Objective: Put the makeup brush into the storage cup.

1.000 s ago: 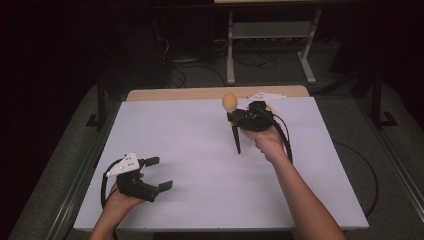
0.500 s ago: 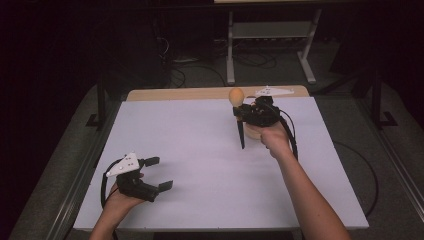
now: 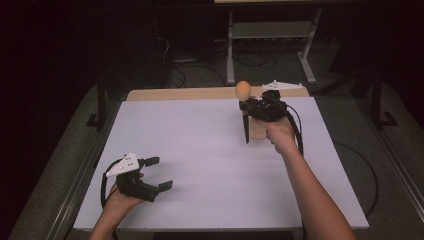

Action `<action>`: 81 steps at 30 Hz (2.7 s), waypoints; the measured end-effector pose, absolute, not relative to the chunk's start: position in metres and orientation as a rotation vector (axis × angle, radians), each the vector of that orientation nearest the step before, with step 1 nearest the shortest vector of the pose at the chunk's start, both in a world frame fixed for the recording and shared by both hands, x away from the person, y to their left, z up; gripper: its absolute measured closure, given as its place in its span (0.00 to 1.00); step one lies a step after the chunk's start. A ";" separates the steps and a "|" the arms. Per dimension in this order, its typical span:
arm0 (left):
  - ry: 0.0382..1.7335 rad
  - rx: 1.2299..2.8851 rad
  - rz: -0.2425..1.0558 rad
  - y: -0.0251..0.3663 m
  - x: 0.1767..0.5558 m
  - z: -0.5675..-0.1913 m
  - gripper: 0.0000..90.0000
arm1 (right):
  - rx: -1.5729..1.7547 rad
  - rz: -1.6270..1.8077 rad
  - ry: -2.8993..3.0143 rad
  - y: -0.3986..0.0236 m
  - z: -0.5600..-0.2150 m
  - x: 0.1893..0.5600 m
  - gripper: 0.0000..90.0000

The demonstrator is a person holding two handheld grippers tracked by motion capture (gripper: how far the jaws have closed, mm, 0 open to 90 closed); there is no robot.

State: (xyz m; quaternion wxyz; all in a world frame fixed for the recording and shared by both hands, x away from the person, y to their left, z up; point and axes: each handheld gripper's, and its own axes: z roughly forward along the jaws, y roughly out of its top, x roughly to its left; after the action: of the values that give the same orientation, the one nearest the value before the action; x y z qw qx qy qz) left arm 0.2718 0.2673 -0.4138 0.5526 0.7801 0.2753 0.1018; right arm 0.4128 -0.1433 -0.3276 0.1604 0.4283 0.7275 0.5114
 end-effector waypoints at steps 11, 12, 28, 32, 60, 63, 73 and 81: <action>0.654 1.839 0.238 0.267 0.272 -0.414 0.00 | 1.235 1.457 2.040 -0.151 -0.319 0.417 0.68; 0.655 1.837 0.238 0.267 0.272 -0.414 0.00 | 1.237 1.457 2.034 -0.152 -0.318 0.418 0.68; 0.655 1.836 0.235 0.267 0.272 -0.414 0.00 | 1.266 1.443 1.977 -0.163 -0.308 0.427 0.68; 0.654 1.836 0.235 0.267 0.272 -0.414 0.00 | 1.266 1.440 1.965 -0.165 -0.305 0.429 0.68; 0.658 1.836 0.239 0.269 0.272 -0.413 0.00 | 1.270 1.423 1.889 -0.175 -0.285 0.444 0.68; 0.657 1.838 0.239 0.269 0.272 -0.413 0.00 | 1.266 1.418 1.882 -0.176 -0.285 0.446 0.68; 0.660 1.837 0.238 0.269 0.271 -0.413 0.00 | 1.277 1.406 1.867 -0.177 -0.289 0.451 0.68; 0.655 1.838 0.239 0.269 0.271 -0.413 0.00 | 1.273 1.385 1.875 -0.174 -0.295 0.456 0.68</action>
State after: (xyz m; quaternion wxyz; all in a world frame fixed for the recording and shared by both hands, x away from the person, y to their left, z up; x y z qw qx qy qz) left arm 0.2715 0.2691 -0.4133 0.5545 0.7782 0.2771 0.1011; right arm 0.4555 -0.1739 -0.2953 0.2403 0.4652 0.6853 0.5061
